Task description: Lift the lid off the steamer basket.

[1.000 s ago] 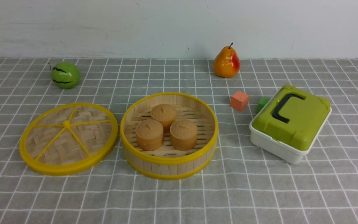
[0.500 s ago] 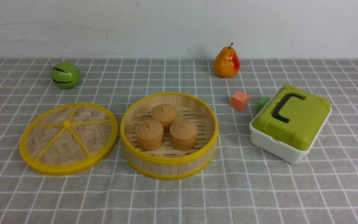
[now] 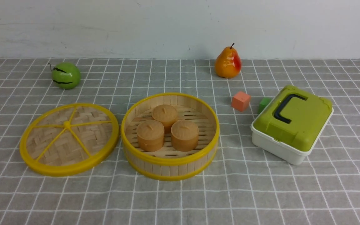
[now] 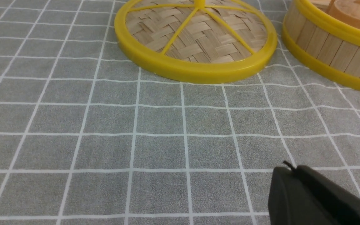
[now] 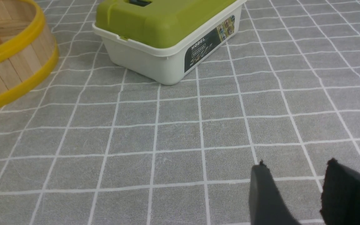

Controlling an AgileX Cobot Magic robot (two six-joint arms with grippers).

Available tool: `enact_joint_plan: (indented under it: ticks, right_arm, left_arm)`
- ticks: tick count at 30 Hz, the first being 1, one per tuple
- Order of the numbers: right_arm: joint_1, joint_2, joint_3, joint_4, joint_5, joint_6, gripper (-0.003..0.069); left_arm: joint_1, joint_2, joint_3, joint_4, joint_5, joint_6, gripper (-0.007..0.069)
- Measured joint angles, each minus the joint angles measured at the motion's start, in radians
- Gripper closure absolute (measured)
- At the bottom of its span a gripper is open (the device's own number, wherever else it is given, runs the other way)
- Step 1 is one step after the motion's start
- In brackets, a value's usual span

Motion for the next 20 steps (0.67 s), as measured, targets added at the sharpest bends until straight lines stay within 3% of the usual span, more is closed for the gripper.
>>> enact_joint_plan:
  ticks: [20]
  right_arm:
    - [0.000, 0.000, 0.000, 0.000, 0.000, 0.000, 0.0418]
  left_arm:
    - [0.000, 0.000, 0.000, 0.000, 0.000, 0.000, 0.0606]
